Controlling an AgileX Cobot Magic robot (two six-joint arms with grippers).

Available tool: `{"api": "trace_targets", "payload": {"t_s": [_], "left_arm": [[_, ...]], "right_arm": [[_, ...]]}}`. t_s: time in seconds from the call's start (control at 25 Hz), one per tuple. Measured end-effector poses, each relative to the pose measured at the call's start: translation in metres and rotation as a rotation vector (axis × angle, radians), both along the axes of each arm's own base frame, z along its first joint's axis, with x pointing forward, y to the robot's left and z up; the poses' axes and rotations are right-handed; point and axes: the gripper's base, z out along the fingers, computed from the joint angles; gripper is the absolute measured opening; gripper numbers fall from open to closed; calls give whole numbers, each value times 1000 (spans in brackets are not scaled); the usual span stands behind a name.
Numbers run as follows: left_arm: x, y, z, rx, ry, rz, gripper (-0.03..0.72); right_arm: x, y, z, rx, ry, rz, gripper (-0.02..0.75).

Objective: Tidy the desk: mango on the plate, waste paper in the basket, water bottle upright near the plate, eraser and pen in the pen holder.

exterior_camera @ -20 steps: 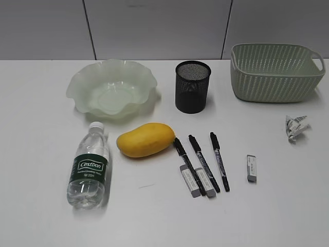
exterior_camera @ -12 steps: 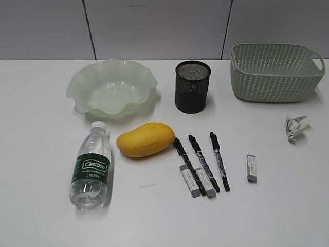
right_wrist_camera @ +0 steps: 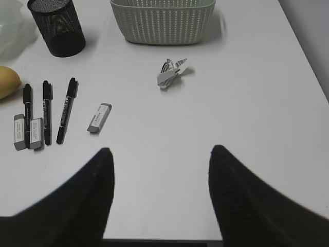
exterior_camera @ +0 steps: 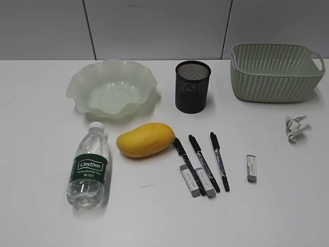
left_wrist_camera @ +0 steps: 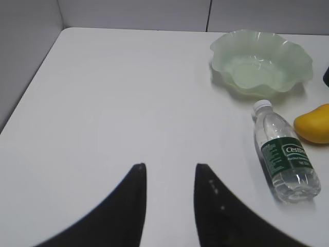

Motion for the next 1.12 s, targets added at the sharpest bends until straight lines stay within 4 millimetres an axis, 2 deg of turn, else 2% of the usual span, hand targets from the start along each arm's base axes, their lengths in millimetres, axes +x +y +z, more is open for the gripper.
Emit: {"api": "trace_targets", "payload": {"t_s": [0.2, 0.32, 0.44, 0.52, 0.6, 0.68, 0.76, 0.84, 0.96, 1.12], "left_arm": [[0, 0, 0, 0, 1, -3, 237], [12, -9, 7, 43, 26, -101, 239], [46, -26, 29, 136, -17, -271, 254], [80, -38, 39, 159, -43, -350, 281], [114, -52, 45, 158, -76, -423, 344], [152, -70, 45, 190, -50, -508, 455], [189, -94, 35, 236, 12, -599, 560], [219, -123, 21, 293, 72, -698, 627], [255, -165, -7, 393, 137, -806, 654], [288, -207, -55, 521, 238, -918, 661]], "right_arm": [[0, 0, 0, 0, 0, 0, 465], [0, 0, 0, 0, 0, 0, 465], [0, 0, 0, 0, 0, 0, 465], [0, 0, 0, 0, 0, 0, 465], [0, 0, 0, 0, 0, 0, 465], [0, 0, 0, 0, 0, 0, 465], [0, 0, 0, 0, 0, 0, 465], [0, 0, 0, 0, 0, 0, 465], [0, 0, 0, 0, 0, 0, 465], [0, 0, 0, 0, -1, 0, 465]]}}
